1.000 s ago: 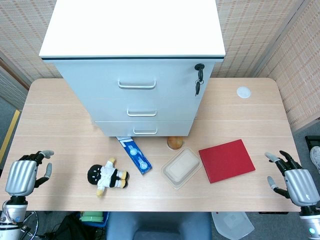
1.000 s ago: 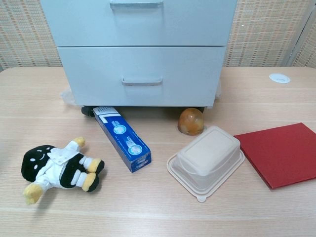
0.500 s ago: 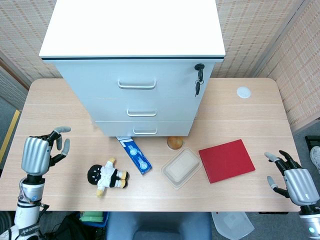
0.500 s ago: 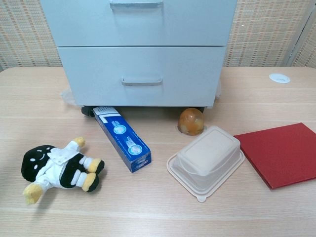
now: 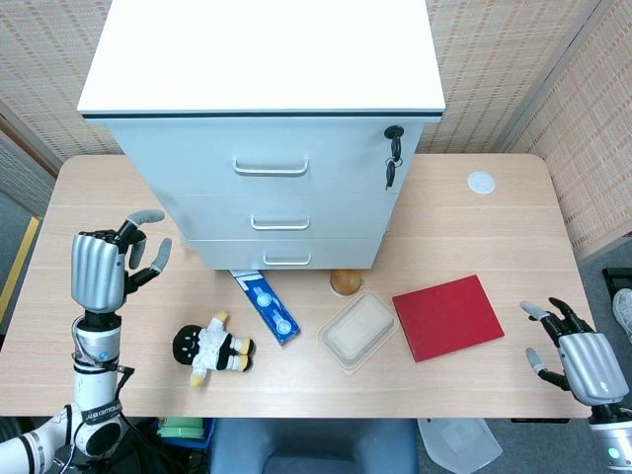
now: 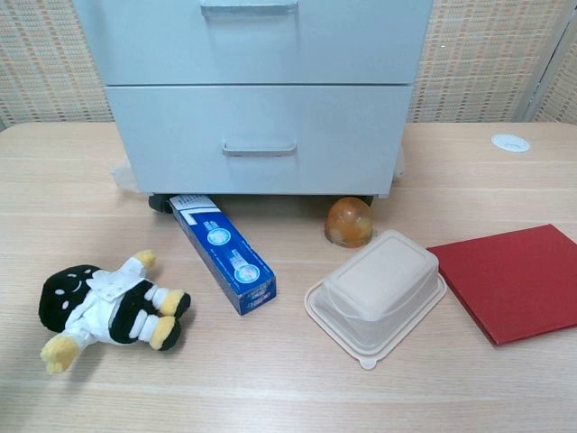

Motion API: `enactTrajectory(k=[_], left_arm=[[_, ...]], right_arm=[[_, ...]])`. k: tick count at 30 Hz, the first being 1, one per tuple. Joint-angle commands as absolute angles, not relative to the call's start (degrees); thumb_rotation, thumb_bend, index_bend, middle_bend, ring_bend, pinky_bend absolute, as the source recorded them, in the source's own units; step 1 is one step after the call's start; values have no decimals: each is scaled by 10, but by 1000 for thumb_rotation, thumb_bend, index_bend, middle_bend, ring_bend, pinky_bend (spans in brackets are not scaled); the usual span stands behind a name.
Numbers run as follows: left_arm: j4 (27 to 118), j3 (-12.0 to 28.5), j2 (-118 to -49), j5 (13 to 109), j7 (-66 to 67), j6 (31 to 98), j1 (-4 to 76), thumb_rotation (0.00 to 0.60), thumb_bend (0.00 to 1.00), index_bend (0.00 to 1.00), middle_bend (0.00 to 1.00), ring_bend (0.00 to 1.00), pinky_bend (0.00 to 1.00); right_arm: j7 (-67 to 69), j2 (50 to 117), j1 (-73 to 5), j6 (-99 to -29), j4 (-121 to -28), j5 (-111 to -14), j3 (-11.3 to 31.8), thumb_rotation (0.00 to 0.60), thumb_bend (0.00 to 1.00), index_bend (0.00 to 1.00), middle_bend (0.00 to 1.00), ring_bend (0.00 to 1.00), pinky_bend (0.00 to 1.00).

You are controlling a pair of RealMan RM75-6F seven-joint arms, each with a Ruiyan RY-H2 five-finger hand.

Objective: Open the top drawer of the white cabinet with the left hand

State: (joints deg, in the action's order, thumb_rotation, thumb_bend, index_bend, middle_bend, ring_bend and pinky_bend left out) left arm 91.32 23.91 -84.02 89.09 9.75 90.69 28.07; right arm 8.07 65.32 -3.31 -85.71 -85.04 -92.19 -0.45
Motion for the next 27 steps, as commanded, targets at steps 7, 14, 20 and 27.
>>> enactTrajectory(k=[7,14,20,27], left_arm=[[905,256,-858,894,107,929,307,600,330,386,944,1000,1000],[913,276,-863,891,116,937,329,600,330,397,953,1000,1000],[908,294,-870,884,133,934,356,600,330,407,974,1000,1000],[897,311,-876,893,163,931,394,600,294,408,974,1000,1000]], right_arm=[[85,652,-31,-859,-847,-922,-7,600,334,188,316,237,320],[87,652,-31,-864,-846,-928,-7,600,334,188,316,237,320],[87,654,-31,-865,-845,-930,-8,600,334,188,316,237,320],[89,654,-30,-866,-842,-928,-9,600,334,188,316,237,320]])
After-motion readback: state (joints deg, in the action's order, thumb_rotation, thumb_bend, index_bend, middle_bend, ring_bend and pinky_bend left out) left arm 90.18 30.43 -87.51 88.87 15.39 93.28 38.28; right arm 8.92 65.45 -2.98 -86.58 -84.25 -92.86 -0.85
